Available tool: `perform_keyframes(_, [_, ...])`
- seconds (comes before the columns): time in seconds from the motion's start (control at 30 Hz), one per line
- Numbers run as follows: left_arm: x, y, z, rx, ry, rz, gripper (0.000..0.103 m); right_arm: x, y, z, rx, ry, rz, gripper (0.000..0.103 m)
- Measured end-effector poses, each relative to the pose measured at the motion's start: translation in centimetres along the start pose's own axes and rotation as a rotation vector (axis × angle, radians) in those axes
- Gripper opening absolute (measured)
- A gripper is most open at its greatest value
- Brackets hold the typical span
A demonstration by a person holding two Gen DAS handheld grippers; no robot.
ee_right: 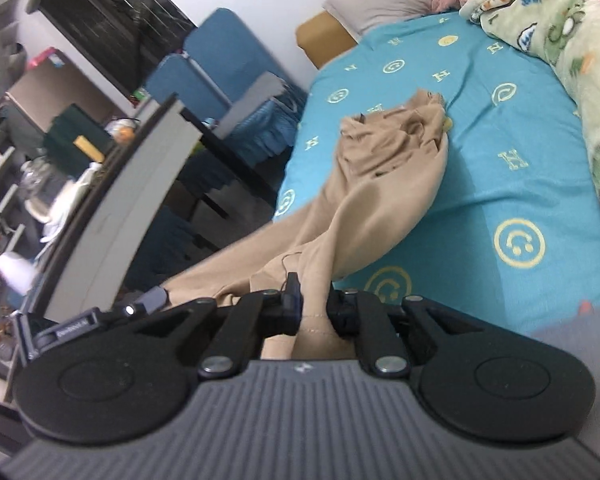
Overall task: Fold clothes
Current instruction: 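Lift the hem with both grippers and fold it over toward the collar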
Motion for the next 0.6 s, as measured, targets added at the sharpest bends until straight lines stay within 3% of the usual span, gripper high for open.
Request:
perform_keyframes(0.07, [-1.7,-0.3,2.1,-0.017,-0.012,-0.008,0.003,-1.2,0.5,1.5,0.02,-0.002,-0.008,0.012])
perform_keyframes(0.17, [-0.6,-1.0,1.8,-0.021,-0.011,-0.039,0.003,-0.6,0.6,1.4,0.049,-0.003,0.009,0.012])
perform_keyframes(0.43, [10.4,-1.4,-6.2,0.147,0.005,-0.198,0.004,7.1,3.0,-6.4,0.028,0.052,0.113,0.012])
perform_keyframes(0.6, [18.4,-3.5,-10.6,0.195,0.021,-0.238,0.004,14.2,6.1,-10.2,0.007,0.031,0.167,0.012])
Point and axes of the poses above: each gripper's, at about its wrist camera, not at the fingertips, and x roughly the way its jaws point, y to its right, z to its underside, the point moved 8 cm from there along x, roughly the way its jaws point, and after that the axes turned 2 degrees about z, right-handed, at the moved point
